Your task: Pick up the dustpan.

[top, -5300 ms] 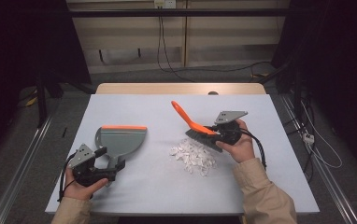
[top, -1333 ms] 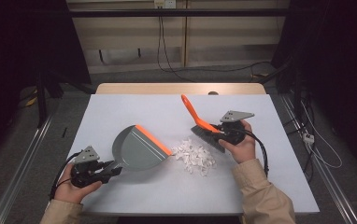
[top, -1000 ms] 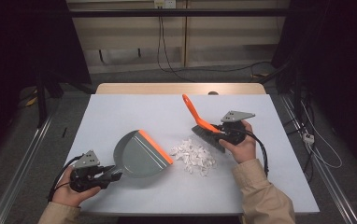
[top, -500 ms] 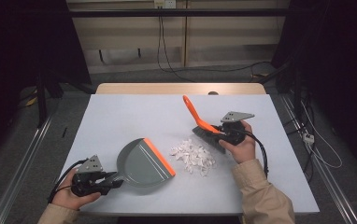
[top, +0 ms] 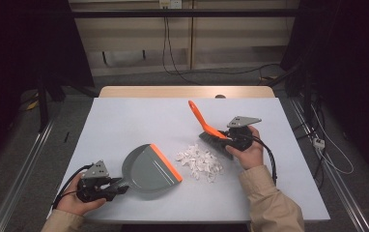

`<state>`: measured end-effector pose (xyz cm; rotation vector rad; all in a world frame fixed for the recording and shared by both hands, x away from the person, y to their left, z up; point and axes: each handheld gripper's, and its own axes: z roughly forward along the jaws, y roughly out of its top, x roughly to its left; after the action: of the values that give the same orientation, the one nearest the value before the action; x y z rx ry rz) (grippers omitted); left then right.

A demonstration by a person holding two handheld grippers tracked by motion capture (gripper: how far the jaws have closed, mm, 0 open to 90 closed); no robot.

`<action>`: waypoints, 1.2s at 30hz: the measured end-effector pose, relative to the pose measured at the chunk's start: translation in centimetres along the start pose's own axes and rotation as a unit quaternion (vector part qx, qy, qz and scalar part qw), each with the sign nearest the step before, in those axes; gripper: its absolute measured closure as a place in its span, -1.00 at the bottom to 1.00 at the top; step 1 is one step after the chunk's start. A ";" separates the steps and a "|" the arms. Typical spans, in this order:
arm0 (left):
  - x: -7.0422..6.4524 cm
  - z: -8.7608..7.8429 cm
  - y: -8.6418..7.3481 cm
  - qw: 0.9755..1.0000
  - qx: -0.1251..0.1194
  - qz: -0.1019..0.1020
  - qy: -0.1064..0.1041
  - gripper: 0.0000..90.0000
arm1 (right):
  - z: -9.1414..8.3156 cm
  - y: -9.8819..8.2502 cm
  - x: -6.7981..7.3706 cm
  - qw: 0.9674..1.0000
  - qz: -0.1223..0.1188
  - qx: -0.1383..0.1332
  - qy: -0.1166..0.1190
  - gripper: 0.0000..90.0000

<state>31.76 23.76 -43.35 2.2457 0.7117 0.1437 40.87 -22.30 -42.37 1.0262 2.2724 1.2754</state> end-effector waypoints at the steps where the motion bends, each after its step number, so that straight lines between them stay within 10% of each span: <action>1: 0.0 0.0 0.0 1.000 0.006 0.000 0.002 0.37 | 0.0 0.0 0.0 1.000 0.000 0.000 0.000 0.59; 23: 0.2 0.1 0.4 0.998 0.035 0.006 0.047 0.02 | 0.1 -0.1 0.1 1.000 0.001 0.005 -0.002 0.59; 36: 0.0 0.9 1.3 0.998 0.027 0.042 0.029 0.40 | 0.1 -0.1 0.2 1.000 0.004 0.001 -0.011 0.59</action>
<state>32.64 22.46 -43.06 2.3326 0.6595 0.2351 40.77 -22.12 -42.47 1.0449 2.2572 1.2583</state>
